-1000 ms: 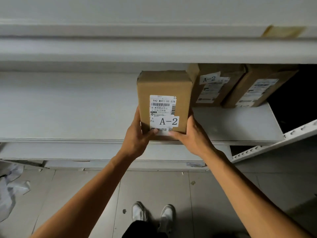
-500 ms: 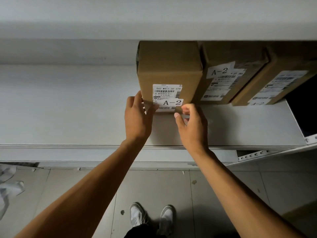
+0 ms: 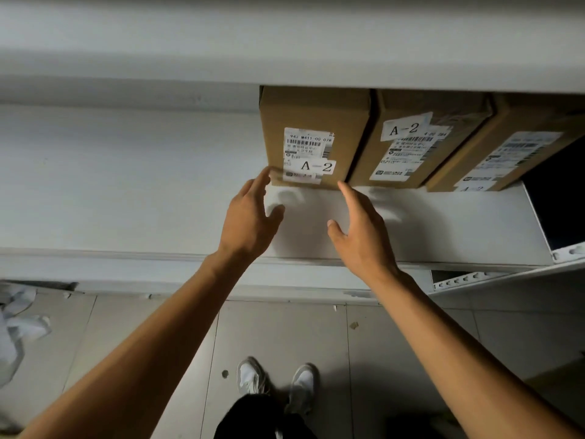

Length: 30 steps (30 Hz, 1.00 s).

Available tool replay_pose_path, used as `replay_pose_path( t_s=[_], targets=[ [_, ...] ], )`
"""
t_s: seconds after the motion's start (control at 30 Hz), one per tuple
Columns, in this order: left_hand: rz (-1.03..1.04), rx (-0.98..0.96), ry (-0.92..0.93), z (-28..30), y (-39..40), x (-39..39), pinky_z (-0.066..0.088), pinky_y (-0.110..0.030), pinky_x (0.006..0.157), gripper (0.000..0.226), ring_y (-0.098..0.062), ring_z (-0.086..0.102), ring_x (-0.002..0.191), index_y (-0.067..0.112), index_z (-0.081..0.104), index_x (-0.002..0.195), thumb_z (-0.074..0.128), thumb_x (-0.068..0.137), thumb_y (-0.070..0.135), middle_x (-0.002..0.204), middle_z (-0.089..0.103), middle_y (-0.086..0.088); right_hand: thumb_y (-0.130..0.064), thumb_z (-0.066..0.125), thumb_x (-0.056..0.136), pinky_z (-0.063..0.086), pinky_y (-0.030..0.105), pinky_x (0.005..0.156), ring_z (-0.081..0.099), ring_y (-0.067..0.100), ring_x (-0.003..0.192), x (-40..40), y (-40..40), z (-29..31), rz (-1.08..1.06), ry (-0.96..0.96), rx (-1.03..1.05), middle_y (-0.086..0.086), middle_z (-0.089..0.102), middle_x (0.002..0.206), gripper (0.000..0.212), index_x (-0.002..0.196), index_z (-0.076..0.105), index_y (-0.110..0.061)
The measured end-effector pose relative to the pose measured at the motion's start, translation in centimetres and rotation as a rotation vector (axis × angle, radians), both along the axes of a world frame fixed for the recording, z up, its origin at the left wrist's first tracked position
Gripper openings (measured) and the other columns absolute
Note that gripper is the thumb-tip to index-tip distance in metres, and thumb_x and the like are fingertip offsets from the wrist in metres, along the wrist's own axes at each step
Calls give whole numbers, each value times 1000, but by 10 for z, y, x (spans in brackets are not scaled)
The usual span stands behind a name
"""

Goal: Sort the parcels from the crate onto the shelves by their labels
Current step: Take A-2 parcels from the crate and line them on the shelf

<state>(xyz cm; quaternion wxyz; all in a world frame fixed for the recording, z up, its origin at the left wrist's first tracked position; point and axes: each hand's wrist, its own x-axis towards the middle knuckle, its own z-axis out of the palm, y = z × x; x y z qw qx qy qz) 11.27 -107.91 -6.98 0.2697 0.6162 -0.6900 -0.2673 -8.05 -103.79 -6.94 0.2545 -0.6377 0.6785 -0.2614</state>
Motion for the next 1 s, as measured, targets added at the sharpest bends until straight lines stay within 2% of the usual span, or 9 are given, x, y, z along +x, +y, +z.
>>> replay_pose_path(
  t_s=[0.17, 0.37, 0.57, 0.77, 1.0],
  targets=[
    [-148, 57, -288, -2, 67, 19, 38, -40, 109, 56, -36, 45, 132, 15, 48, 146, 64, 92, 20, 149, 48, -13, -19, 59, 96, 23, 33, 120, 23, 24, 150, 10, 33, 10, 65, 131, 126, 7, 24, 164, 68, 157, 27, -17],
    [11, 179, -485, 7, 148, 54, 27, -49, 117, 65, -36, 28, 144, 23, 37, 151, 61, 93, 41, 158, 34, -13, -22, 56, 97, 27, 39, 119, 17, 29, 150, 49, 76, 33, 329, 317, 209, 9, 14, 166, 68, 157, 24, -19],
    [363, 388, -441, 19, 271, 103, 22, -50, 118, 67, -36, 24, 146, 27, 31, 153, 57, 94, 45, 160, 29, -11, -24, 56, 99, 27, 43, 120, 13, 29, 151, 126, 123, 48, 633, 343, 280, 8, 9, 167, 68, 158, 22, -19],
    [835, 521, -373, 22, 424, 133, 25, -48, 117, 67, -35, 28, 144, 26, 34, 151, 57, 92, 47, 158, 32, -11, -27, 55, 97, 16, 42, 123, 10, 30, 152, 209, 223, 50, 1058, 409, 243, 9, 11, 167, 70, 158, 22, -20],
    [1234, 559, -308, 48, 592, 101, 26, -52, 117, 67, -35, 30, 143, 24, 39, 149, 61, 90, 45, 156, 36, -12, -32, 58, 96, 25, 48, 119, 17, 33, 150, 229, 368, 64, 1461, 482, 94, 12, 17, 165, 70, 157, 23, -22]
  ],
)
